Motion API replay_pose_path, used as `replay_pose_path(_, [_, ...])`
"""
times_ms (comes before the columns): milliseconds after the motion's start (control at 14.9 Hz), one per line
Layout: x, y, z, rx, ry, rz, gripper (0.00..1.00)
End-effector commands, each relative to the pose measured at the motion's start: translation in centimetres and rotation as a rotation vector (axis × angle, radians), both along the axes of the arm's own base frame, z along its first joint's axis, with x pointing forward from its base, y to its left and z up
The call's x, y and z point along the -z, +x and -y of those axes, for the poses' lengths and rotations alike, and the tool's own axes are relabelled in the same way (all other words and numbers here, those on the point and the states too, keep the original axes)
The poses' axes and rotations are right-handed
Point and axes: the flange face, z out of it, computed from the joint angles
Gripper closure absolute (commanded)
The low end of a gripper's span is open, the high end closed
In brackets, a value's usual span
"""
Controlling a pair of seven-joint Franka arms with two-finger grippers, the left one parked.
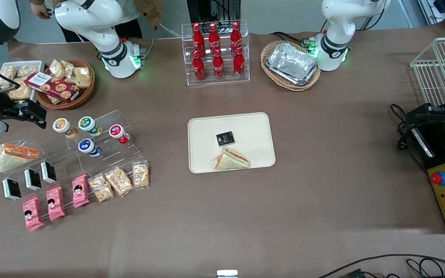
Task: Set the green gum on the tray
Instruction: 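Move the right gripper over the green gum bottle on the rack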
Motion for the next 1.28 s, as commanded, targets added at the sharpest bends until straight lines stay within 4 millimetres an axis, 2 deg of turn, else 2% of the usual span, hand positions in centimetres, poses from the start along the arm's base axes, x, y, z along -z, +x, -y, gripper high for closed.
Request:
replay_pose_path(0, [0.6,-0.3,-0.1,-0.011,0.006,-0.042,0.00])
replay_pose_path(202, [0.9,-0.5,-0.4,-0.018,0.060,-0.065,0.00])
replay_pose_path(337, [2.6,-0.8,-0.1,-0.060,0.102,-0.114,0.00])
replay_pose_path(538, [3.2,-1.8,0.0,-0.129,0.105,-0.120,0.00])
replay_pose_path(740, [5.7,-4.1,0.1,-0.148,0.108,-0.090,0.00])
replay_pose_path(1212, [14.1,-9.1,1.1,-0.140,0.118,-0.039,0.00])
